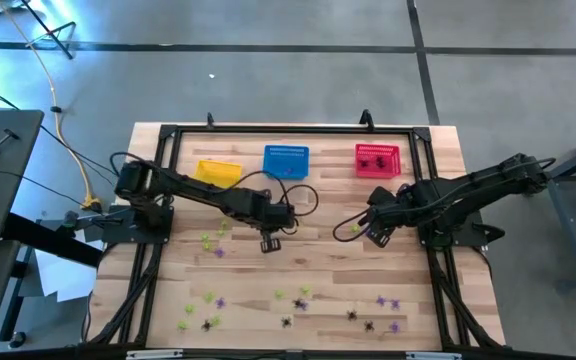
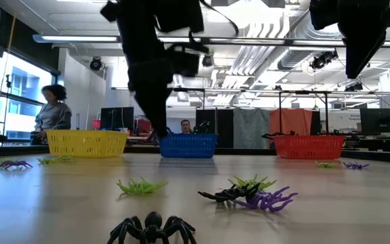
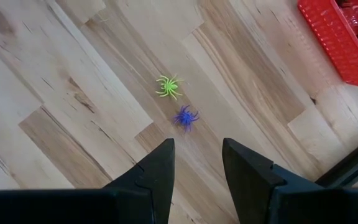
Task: Sort Halloween decoration
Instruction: Put the purple spider toy into the blue bin
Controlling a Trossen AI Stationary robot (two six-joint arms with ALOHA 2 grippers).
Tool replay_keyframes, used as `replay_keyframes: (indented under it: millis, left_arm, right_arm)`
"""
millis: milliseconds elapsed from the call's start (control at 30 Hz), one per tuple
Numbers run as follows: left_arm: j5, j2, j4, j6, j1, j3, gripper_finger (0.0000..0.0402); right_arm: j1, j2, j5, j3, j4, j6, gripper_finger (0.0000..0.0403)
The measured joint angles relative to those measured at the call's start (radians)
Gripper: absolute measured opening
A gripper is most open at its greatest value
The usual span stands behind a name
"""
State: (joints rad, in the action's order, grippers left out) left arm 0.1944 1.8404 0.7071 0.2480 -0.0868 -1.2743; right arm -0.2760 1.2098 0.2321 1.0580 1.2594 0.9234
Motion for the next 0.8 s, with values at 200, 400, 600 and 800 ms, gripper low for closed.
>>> replay_keyframes:
  millis: [200, 400, 600, 800]
  left_arm:
    - [0.11, -0.092, 0.002, -0.073, 0.044, -0.001, 0.0001]
    - [0.133, -0.111, -0.045, -0.159, 0.166, -0.003, 0.0001]
    - [0.1, -0.068, -0.14, -0.229, 0.321, -0.003, 0.0001]
    - [-0.015, -0.02, -0.207, -0.255, 0.434, -0.003, 0.0]
  right_arm:
    - [0.0, 0.0, 0.0, 0.0, -0.004, 0.0, 0.013]
    - [0.0, 0.0, 0.0, 0.0, -0.008, 0.0, 0.013]
    - [0.0, 0.0, 0.0, 0.0, -0.009, 0.0, 0.013]
    - [0.0, 0.0, 0.0, 0.0, -0.013, 0.0, 0.013]
